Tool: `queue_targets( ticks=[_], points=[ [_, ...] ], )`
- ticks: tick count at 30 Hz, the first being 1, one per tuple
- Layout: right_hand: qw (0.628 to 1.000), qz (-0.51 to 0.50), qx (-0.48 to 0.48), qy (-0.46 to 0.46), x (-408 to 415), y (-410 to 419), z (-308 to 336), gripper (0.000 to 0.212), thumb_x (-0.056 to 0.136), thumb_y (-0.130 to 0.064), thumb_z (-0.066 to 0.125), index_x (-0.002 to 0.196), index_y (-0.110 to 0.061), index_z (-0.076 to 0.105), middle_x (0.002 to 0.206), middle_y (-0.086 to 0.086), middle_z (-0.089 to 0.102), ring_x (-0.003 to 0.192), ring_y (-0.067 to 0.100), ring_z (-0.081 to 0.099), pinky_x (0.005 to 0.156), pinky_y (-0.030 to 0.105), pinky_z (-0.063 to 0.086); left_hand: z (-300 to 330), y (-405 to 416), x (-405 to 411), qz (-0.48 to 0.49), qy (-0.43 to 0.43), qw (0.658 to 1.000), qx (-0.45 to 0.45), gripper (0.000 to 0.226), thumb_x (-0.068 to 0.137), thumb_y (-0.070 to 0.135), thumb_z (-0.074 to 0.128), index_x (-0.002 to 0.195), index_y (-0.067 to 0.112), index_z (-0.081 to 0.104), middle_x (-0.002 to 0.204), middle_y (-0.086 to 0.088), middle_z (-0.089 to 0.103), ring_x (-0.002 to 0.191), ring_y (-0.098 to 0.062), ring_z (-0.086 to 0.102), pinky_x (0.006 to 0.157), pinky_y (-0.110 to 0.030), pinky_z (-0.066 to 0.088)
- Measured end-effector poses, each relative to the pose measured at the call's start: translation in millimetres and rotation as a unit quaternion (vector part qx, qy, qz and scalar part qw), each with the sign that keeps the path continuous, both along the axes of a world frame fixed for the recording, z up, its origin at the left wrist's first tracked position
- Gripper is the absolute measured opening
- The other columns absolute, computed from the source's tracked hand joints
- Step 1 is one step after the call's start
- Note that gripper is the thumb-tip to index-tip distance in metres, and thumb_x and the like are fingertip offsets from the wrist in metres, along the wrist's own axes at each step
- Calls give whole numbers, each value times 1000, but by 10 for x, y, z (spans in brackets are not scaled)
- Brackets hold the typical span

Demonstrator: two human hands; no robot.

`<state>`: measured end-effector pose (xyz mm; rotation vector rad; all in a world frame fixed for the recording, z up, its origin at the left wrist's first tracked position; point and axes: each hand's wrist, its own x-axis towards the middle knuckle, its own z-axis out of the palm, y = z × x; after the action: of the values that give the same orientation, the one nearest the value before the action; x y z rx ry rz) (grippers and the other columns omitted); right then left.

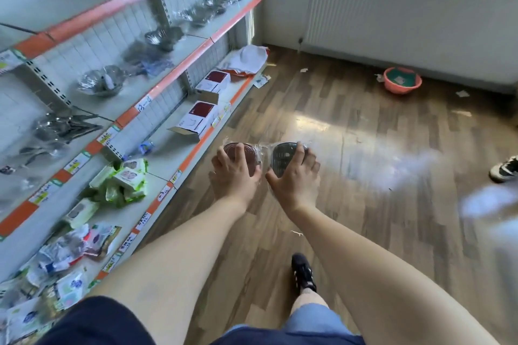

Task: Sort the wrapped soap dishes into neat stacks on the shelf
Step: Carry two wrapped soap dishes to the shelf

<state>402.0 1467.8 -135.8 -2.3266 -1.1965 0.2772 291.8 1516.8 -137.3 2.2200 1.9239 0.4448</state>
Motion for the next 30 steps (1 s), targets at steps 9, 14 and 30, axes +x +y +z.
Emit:
queue_targets(
  ticks=[9, 14, 30],
  points=[
    [990, 139, 29, -4, 550, 2075, 267, 92, 76, -51, 62, 148, -14, 17, 153, 12, 20, 137, 30, 21, 106, 43, 29, 189, 1761, 474, 134, -26, 989, 57, 58, 82, 51, 56, 128, 19, 42, 127, -15, 40, 112, -35, 43, 79, -44, 44],
    [976, 213, 53, -12, 529, 3019, 480, 92, 78, -54, 60, 149, -14, 16, 153, 12, 20, 138, 29, 20, 105, 44, 31, 367, 2528, 410, 216, -28, 972, 88, 62, 81, 57, 55, 131, 20, 42, 131, -18, 40, 116, -37, 40, 86, -45, 42],
    [930, 342, 134, -15, -613, 5173, 899, 85, 74, -57, 62, 141, -13, 31, 140, 13, 37, 124, 36, 38, 93, 49, 42, 884, 4280, -720, 367, 2, 915, 169, 56, 77, 54, 58, 126, 28, 46, 129, -13, 41, 113, -36, 42, 84, -43, 40]
  ],
)
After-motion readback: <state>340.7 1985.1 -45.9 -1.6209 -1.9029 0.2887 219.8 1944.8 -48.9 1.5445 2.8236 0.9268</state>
